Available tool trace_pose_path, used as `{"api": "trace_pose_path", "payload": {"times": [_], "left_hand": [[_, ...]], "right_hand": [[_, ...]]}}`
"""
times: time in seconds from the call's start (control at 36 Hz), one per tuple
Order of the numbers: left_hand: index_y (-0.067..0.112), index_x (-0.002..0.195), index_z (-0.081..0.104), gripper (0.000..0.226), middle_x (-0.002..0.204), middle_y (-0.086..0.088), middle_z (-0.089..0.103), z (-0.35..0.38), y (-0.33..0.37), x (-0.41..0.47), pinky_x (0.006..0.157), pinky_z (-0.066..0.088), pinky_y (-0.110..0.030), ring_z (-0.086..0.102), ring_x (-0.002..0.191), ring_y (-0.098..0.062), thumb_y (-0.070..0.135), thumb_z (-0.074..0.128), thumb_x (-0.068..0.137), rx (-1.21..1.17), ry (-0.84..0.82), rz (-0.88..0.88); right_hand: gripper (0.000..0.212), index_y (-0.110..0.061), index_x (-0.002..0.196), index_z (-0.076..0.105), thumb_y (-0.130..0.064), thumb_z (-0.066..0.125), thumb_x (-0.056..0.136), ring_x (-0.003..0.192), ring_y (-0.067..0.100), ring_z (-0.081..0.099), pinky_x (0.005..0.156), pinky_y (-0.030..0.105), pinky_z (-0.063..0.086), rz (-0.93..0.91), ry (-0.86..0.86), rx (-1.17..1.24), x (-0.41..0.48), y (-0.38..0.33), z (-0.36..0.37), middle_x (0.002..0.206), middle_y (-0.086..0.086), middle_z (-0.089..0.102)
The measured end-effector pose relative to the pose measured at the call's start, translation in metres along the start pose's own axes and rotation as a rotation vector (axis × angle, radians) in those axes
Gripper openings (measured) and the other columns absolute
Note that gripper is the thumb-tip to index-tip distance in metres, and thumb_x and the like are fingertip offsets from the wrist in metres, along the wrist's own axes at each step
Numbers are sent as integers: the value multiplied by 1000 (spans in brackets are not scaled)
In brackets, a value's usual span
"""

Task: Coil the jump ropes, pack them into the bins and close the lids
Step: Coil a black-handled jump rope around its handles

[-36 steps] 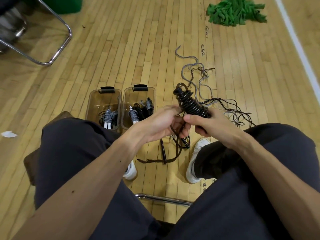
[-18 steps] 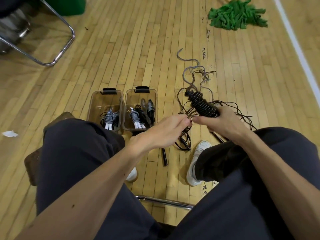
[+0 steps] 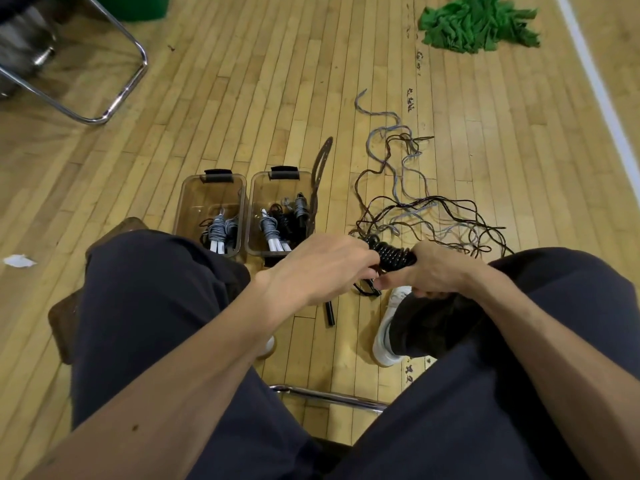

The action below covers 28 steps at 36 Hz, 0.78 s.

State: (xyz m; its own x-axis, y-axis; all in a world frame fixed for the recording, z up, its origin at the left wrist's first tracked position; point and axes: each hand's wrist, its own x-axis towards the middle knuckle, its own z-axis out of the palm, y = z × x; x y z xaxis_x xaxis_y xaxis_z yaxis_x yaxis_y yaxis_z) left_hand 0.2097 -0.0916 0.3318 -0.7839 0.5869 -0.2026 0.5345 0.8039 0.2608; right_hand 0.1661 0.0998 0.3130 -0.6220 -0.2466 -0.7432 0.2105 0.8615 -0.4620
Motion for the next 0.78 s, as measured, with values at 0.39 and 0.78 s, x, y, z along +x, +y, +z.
{"api": "trace_pose_path", "payload": {"times": [0.39, 0.78], "left_hand": [[16, 74, 60, 45, 70, 10, 46, 12, -6, 14, 57, 41, -33, 41, 67, -10, 60, 63, 86, -109, 165, 112], [13, 72, 74, 33, 66, 0, 67, 9, -14, 18, 62, 46, -31, 57, 64, -8, 40, 91, 64, -898, -72, -155]], "right_hand": [[39, -15, 81, 68, -53, 77, 78, 60, 17, 54, 56, 26, 43, -146, -100, -462, -10, -8, 21, 68, -1, 59], [43, -25, 64, 54, -58, 80, 74, 48, 5, 48, 47, 16, 34, -401, -83, -321, -29, -5, 20, 53, -9, 52]]}}
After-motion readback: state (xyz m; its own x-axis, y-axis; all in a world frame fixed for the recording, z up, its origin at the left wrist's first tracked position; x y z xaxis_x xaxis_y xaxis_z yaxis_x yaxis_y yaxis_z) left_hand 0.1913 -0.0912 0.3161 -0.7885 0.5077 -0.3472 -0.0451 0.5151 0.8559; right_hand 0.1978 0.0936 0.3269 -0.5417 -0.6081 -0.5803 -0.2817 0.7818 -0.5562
